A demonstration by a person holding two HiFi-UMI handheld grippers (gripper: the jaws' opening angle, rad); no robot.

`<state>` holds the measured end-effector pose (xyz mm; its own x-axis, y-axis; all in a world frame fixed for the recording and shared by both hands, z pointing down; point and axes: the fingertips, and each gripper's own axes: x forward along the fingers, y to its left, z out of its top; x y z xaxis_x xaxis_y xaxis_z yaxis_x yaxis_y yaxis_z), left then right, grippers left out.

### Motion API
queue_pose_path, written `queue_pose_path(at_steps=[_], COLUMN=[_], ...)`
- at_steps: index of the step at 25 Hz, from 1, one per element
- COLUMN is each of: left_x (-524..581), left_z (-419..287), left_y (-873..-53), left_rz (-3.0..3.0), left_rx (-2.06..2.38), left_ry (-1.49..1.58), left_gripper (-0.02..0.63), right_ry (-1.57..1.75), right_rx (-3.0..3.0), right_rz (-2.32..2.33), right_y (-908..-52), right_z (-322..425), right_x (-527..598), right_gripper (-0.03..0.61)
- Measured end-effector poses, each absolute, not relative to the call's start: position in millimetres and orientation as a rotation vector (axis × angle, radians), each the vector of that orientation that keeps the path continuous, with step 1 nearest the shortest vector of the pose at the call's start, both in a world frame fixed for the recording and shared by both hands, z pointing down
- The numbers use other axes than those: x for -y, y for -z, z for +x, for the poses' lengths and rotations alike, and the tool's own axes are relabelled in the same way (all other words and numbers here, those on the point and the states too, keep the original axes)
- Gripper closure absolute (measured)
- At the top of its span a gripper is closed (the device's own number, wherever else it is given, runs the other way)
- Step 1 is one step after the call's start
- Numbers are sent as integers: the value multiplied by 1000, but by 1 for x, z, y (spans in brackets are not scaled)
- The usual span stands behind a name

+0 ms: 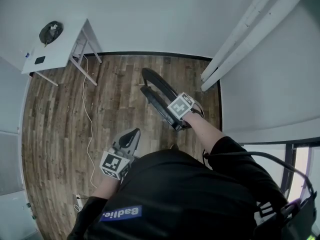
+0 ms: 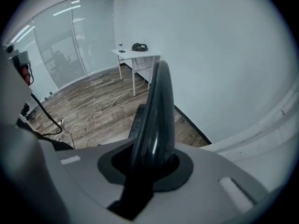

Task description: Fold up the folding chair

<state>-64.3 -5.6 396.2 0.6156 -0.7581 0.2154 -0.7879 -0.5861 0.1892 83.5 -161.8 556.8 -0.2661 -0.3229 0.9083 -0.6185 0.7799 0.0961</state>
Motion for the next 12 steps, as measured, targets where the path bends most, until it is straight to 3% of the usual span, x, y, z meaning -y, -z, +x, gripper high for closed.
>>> queue_pose_path(at_steps=[12], left_x=[11], left_z=[-60], left_y=[-392], left_rz=[2561], left_rx=[1304], left_ry=[-126], left_gripper=[609], right_ry=[-334], right_rx=[1868], right_rz=[723], right_y=[-556], right_z=[89], right_x=[166], right_gripper=[509])
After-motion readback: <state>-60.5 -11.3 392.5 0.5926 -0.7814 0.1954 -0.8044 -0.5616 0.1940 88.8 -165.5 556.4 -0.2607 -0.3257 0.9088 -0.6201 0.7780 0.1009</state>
